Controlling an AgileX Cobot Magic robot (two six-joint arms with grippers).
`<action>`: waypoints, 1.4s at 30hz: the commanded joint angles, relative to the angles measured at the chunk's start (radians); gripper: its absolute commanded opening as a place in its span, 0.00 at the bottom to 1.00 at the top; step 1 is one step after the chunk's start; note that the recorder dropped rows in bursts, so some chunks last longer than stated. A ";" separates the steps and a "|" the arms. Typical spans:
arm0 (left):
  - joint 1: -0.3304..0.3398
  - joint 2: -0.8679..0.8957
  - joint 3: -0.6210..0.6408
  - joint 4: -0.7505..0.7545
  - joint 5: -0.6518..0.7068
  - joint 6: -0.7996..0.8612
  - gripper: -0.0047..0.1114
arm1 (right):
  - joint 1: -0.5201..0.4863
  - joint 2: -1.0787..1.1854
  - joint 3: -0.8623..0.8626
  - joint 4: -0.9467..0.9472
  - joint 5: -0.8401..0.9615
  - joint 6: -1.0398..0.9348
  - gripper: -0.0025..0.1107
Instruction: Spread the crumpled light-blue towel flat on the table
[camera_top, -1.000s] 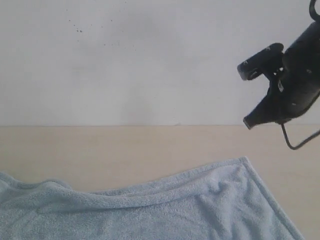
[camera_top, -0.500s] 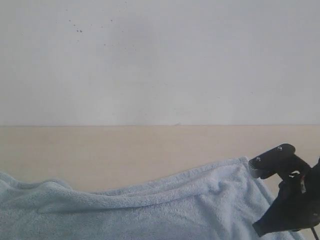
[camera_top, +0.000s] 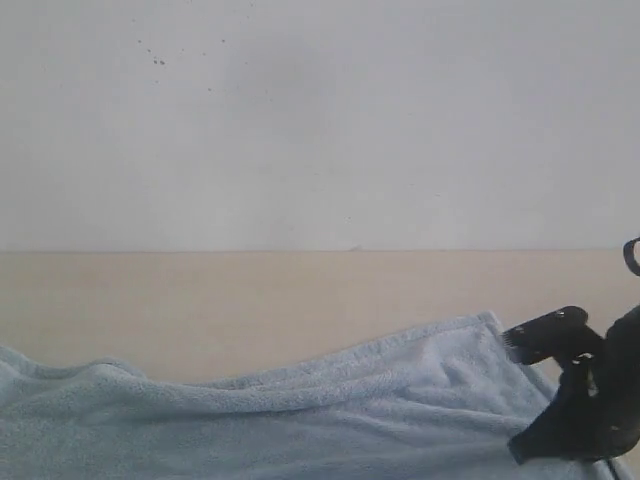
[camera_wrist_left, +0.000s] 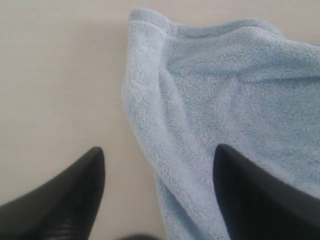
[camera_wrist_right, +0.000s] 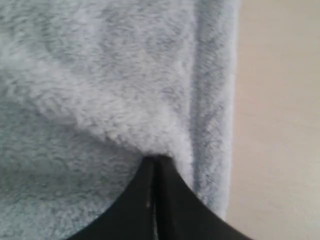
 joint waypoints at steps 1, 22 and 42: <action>-0.004 -0.005 0.005 -0.009 -0.007 0.007 0.55 | -0.168 0.010 0.015 -0.067 0.099 0.110 0.02; -0.005 0.013 0.005 -0.056 -0.043 0.007 0.55 | -0.129 -0.189 0.038 0.036 -0.047 -0.043 0.02; -0.005 0.013 0.005 -0.061 -0.030 0.011 0.55 | 0.119 -0.008 0.038 0.103 -0.015 -0.204 0.02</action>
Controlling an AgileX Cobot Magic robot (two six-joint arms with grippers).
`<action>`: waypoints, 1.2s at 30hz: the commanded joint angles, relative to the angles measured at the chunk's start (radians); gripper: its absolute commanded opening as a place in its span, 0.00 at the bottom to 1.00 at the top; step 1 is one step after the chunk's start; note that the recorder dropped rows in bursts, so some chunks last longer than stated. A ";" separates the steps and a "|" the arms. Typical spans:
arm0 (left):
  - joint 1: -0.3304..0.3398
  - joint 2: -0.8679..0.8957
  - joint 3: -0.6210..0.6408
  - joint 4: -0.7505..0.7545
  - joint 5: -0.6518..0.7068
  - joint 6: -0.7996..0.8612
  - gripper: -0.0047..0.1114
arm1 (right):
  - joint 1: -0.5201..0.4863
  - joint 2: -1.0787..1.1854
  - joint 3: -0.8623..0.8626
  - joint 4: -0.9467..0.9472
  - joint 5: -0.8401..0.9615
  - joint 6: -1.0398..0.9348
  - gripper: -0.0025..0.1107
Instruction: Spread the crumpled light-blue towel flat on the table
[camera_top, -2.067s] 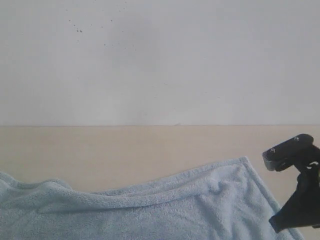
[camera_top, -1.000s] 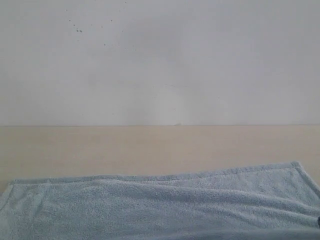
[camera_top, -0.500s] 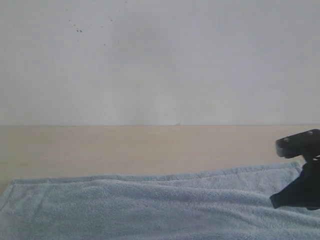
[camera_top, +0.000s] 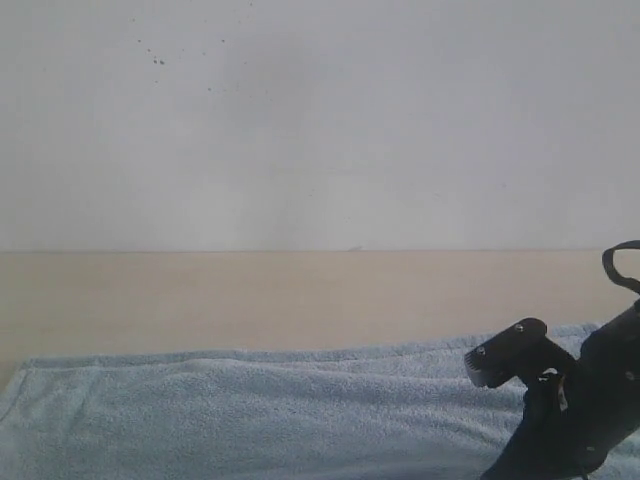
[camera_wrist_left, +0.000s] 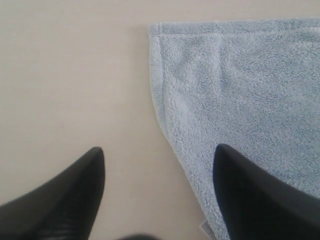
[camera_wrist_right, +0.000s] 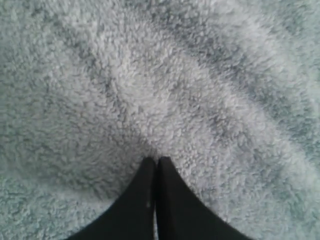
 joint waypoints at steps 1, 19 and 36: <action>-0.005 0.003 0.005 -0.011 0.002 0.009 0.55 | -0.010 0.038 0.001 -0.027 0.006 -0.006 0.02; -0.005 0.003 0.005 -0.021 0.009 0.023 0.55 | -0.446 0.064 -0.001 -0.088 -0.018 0.184 0.02; -0.005 0.169 0.005 -0.575 -0.107 0.526 0.55 | 0.041 -0.126 -0.093 -0.088 -0.025 0.163 0.02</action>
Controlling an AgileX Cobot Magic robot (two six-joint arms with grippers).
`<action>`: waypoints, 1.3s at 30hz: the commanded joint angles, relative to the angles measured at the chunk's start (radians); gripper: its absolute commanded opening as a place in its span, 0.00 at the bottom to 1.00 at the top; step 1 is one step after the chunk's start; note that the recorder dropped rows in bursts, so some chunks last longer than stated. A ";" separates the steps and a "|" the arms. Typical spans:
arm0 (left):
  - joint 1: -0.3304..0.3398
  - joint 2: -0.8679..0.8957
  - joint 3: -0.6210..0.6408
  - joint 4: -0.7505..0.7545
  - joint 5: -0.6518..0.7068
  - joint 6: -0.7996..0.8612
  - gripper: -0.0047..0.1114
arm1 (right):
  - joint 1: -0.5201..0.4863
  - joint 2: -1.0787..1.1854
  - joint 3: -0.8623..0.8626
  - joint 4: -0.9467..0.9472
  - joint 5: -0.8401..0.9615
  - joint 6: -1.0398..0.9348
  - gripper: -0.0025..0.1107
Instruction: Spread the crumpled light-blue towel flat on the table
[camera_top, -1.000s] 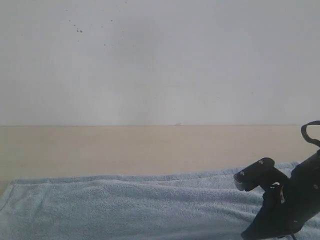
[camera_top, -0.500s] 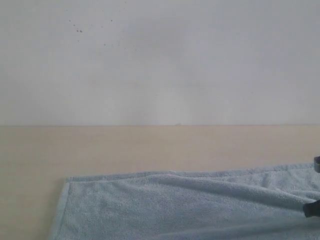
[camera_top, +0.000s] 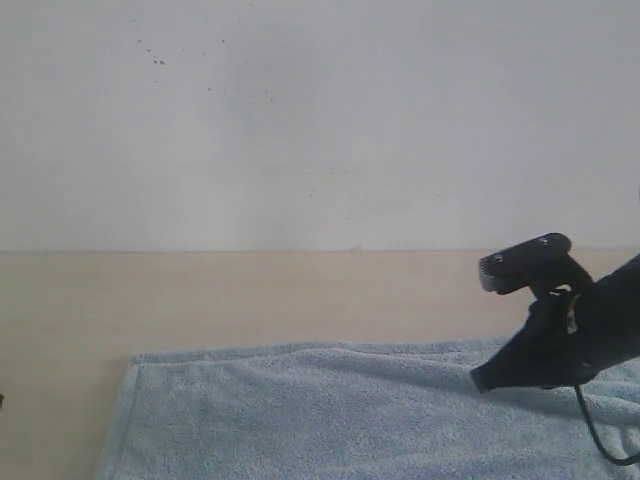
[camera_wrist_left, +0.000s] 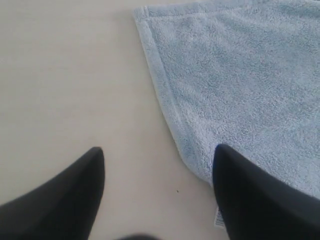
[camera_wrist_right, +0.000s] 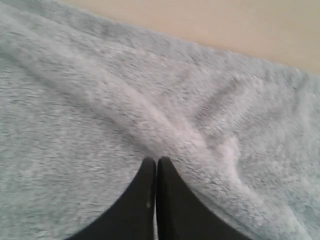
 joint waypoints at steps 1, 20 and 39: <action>-0.004 0.143 0.005 -0.064 -0.108 0.061 0.55 | 0.089 -0.018 -0.003 0.000 0.024 -0.005 0.02; -0.232 0.783 -0.237 -0.160 -0.483 0.120 0.55 | 0.273 -0.075 -0.003 0.039 0.089 -0.005 0.02; -0.232 0.920 -0.299 -0.137 -0.570 0.122 0.18 | 0.273 -0.079 -0.003 0.100 0.052 -0.016 0.02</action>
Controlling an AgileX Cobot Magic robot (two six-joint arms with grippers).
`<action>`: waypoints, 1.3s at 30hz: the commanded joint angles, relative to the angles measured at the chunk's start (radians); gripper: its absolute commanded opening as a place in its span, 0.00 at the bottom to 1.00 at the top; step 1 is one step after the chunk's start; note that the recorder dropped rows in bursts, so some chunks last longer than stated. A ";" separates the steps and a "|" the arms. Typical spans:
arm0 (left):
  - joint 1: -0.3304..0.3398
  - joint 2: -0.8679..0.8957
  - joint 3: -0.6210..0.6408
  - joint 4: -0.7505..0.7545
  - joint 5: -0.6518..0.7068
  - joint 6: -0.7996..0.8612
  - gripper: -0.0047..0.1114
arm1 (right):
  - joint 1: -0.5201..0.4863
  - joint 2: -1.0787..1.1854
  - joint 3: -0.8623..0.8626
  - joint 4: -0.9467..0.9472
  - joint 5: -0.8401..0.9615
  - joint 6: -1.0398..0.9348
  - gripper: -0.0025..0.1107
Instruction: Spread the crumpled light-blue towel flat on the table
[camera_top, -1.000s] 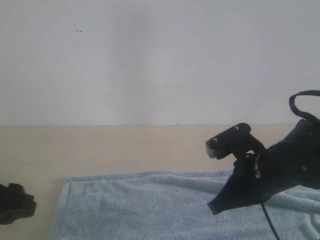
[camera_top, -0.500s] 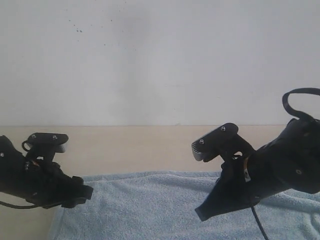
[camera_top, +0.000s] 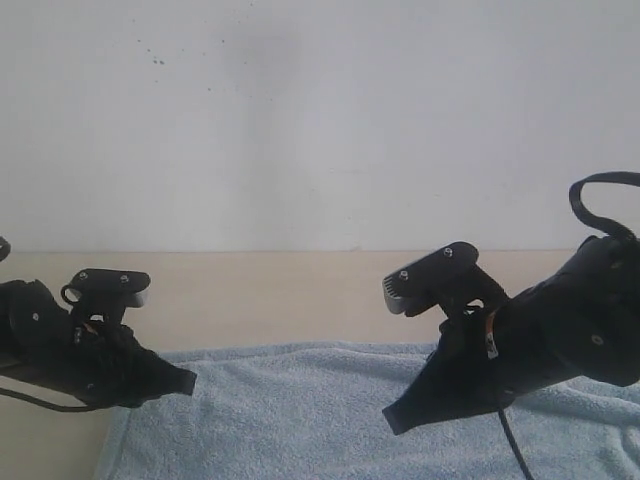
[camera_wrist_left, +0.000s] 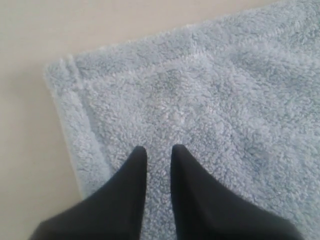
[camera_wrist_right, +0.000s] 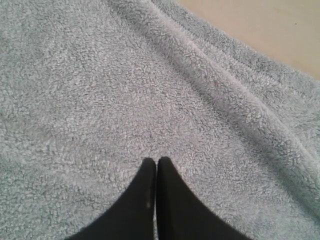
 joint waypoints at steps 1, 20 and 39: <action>-0.008 0.032 -0.004 0.010 -0.020 0.003 0.18 | 0.002 -0.011 -0.003 0.016 -0.014 -0.007 0.02; -0.008 0.203 -0.535 0.024 0.212 0.030 0.19 | 0.131 -0.011 -0.003 0.074 -0.020 -0.026 0.02; -0.008 -0.308 -0.131 0.320 0.327 -0.200 0.19 | 0.260 0.070 -0.003 0.328 -0.015 -0.416 0.02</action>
